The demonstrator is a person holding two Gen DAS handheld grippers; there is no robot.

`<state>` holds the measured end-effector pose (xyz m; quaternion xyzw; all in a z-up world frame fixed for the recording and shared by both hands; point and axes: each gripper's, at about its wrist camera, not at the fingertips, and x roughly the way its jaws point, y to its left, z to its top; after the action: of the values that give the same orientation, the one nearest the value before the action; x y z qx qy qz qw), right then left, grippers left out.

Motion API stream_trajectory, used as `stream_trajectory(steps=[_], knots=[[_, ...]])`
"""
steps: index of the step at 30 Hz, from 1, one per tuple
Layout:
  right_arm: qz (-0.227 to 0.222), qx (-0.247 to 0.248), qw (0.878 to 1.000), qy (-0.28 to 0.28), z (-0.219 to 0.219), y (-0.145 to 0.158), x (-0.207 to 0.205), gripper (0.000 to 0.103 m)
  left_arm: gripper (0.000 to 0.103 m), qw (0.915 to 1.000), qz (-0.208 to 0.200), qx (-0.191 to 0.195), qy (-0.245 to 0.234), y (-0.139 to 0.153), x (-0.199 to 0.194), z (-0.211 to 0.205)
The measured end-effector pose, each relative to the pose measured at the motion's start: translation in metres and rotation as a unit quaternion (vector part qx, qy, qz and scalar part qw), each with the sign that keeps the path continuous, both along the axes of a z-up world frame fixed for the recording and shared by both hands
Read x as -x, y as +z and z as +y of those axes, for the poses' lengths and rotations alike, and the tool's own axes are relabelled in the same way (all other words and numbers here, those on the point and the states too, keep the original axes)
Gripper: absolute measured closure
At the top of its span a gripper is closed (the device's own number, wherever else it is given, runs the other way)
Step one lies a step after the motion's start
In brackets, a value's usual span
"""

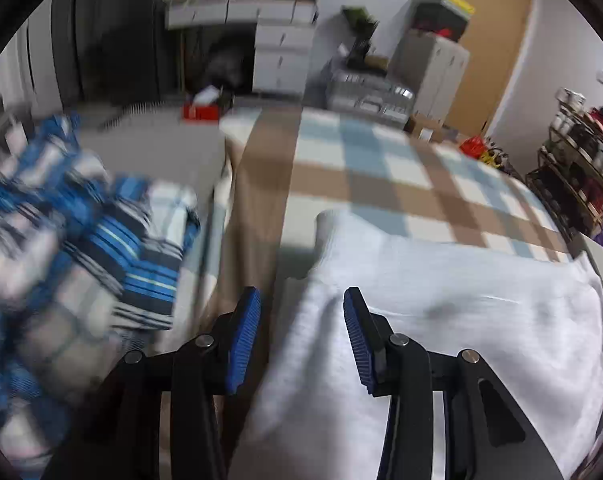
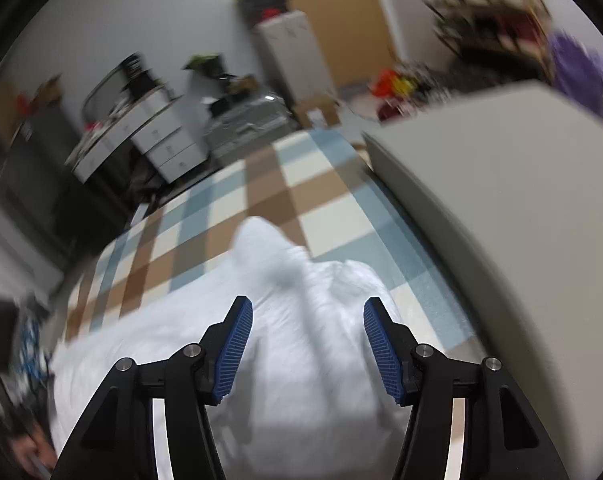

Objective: Fold large clothes

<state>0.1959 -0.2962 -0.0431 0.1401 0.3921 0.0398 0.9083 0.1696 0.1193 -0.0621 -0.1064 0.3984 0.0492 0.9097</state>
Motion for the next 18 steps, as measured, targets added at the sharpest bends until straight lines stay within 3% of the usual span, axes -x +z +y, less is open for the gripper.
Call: stream_trajectory(steps=[2, 4, 7, 10, 13, 14, 15, 16, 18], knots=[[-0.022, 0.01, 0.999, 0.022, 0.01, 0.013, 0.016, 0.034, 0.058, 0.9992, -0.029, -0.007, -0.026, 0.019, 0.014, -0.01], [-0.035, 0.009, 0.998, 0.047, 0.02, 0.02, 0.027, 0.022, 0.025, 0.9971, -0.057, -0.004, -0.051, 0.032, 0.025, -0.022], [-0.032, 0.01, 0.995, 0.092, 0.05, 0.021, 0.03, 0.021, 0.024, 0.9932, -0.066, 0.013, -0.095, 0.032, 0.02, -0.044], [-0.012, 0.014, 0.992, 0.123, 0.08, 0.009, 0.02, 0.021, 0.024, 0.9923, -0.032, -0.006, -0.119, 0.01, 0.0, -0.066], [0.012, 0.026, 0.989, 0.143, 0.103, -0.014, 0.01, 0.017, 0.021, 0.9922, 0.028, -0.009, -0.121, -0.032, -0.018, -0.071], [0.029, 0.04, 0.988, 0.144, 0.112, -0.032, 0.003, 0.014, 0.02, 0.9915, 0.046, 0.006, -0.122, -0.048, -0.023, -0.069], [0.038, 0.057, 0.988, 0.141, 0.117, -0.044, 0.001, 0.003, 0.017, 0.9908, 0.05, 0.017, -0.125, -0.049, -0.027, -0.065], [0.027, 0.082, 0.987, 0.138, 0.124, -0.056, 0.002, 0.0, 0.014, 0.9907, 0.043, 0.024, -0.127, -0.044, -0.026, -0.065], [0.011, 0.125, 0.983, 0.133, 0.136, -0.058, 0.006, 0.0, 0.014, 0.9904, 0.051, 0.03, -0.125, -0.047, -0.029, -0.064]])
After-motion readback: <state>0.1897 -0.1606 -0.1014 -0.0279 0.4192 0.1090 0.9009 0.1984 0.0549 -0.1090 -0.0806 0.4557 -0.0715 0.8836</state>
